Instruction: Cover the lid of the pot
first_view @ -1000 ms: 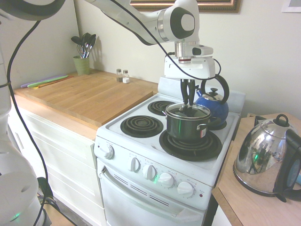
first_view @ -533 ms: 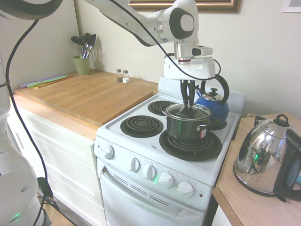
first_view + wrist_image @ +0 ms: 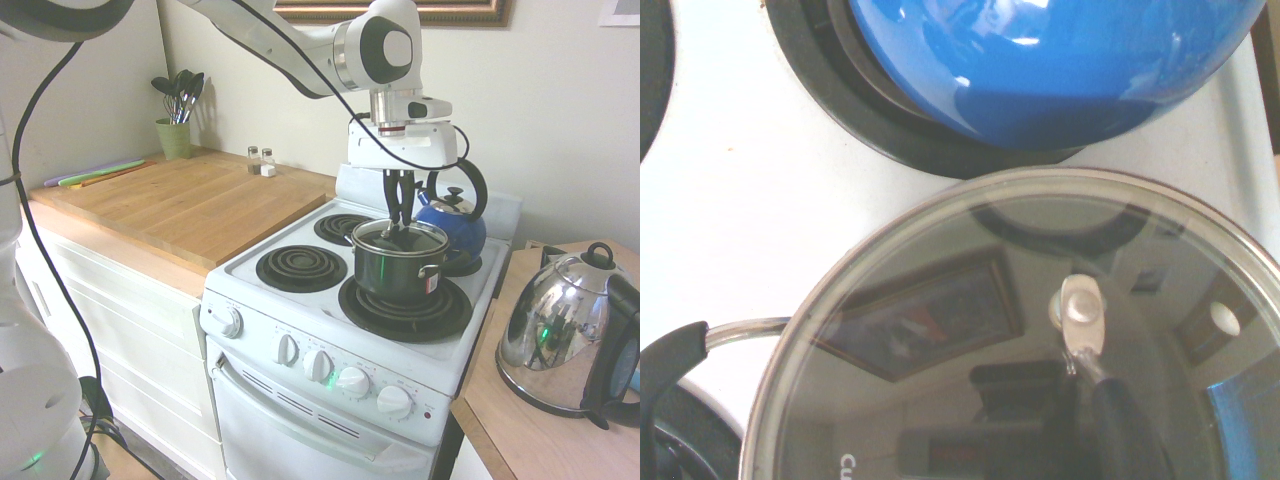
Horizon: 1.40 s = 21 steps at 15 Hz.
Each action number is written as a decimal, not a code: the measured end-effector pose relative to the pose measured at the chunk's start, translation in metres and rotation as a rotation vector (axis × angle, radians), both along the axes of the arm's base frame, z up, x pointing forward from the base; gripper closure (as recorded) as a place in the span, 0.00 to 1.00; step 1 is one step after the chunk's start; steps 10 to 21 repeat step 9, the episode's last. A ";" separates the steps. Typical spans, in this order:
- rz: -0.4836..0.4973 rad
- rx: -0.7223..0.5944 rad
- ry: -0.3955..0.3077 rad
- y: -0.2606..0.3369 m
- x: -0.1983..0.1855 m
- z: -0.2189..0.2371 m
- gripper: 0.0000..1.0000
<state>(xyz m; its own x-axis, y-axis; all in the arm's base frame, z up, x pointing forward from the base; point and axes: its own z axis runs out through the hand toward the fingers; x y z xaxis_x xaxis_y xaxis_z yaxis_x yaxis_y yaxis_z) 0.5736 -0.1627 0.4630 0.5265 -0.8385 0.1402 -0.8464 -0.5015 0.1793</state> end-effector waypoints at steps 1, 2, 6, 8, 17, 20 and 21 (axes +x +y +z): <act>-0.002 0.001 0.001 -0.001 0.000 0.000 0.00; -0.004 0.003 0.002 -0.001 0.000 -0.001 0.00; -0.012 0.010 -0.004 -0.002 -0.003 0.005 0.00; -0.018 0.014 -0.029 -0.001 -0.010 0.027 0.00; -0.020 0.023 -0.050 0.001 -0.015 0.042 0.00; -0.020 0.023 -0.050 0.001 -0.015 0.042 0.00; -0.020 0.023 -0.050 0.001 -0.015 0.042 0.00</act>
